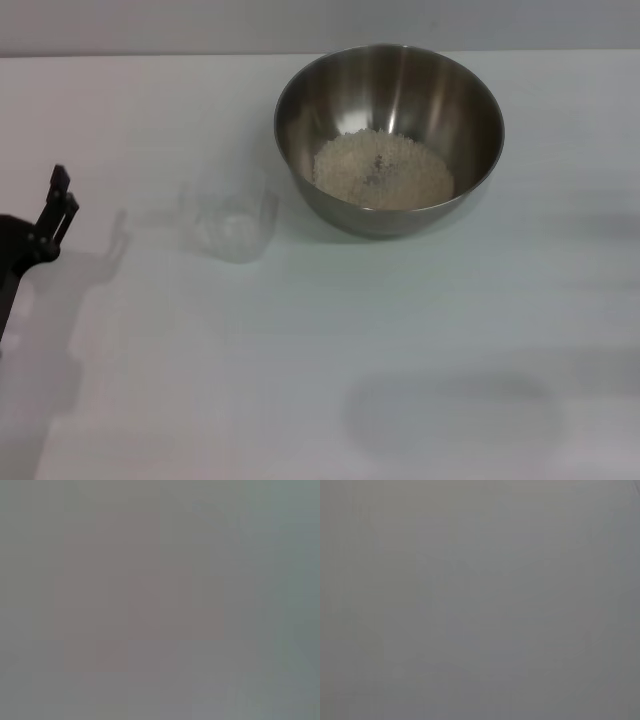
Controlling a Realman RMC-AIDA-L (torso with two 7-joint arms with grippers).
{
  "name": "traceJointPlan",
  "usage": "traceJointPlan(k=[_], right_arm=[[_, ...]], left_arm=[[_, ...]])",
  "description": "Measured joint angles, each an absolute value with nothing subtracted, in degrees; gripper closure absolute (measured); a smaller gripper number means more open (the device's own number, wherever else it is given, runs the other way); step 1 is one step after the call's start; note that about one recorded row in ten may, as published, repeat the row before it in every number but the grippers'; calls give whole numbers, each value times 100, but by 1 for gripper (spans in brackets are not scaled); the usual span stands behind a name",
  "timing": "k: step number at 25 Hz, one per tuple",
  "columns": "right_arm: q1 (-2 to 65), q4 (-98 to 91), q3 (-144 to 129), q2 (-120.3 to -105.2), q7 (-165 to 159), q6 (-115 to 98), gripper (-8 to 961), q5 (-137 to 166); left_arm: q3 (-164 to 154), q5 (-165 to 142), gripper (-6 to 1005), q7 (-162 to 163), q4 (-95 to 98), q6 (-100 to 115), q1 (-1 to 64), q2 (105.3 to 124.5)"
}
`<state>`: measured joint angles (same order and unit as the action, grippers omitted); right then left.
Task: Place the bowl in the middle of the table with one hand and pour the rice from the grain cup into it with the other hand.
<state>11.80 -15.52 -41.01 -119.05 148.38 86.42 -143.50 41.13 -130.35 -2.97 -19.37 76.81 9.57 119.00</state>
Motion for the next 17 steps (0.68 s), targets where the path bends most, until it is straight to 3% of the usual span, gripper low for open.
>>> traceJointPlan(k=[4,8,13,17], right_arm=[[1164,-1558,-4103,-11893,14803,8292,266,-14207],[1155,-1567,-4104,-11898,14805,8201,265,-14139],[1149,-1548,-4057,-11900,14818,8202,144,-14144],[1150,-1532,-4055,-11909,14838,8215,144,-14152]], left_arm=[[4121,-13033,170,-267,-1878,7669,1200,11885],[4123,-13035,170,-279,-1865,7627,1291,11899],[4127,-13022,170,-318,-1786,7598,1444,11909],[4129,-12988,170,-318,-1784,7587,1464,11909]])
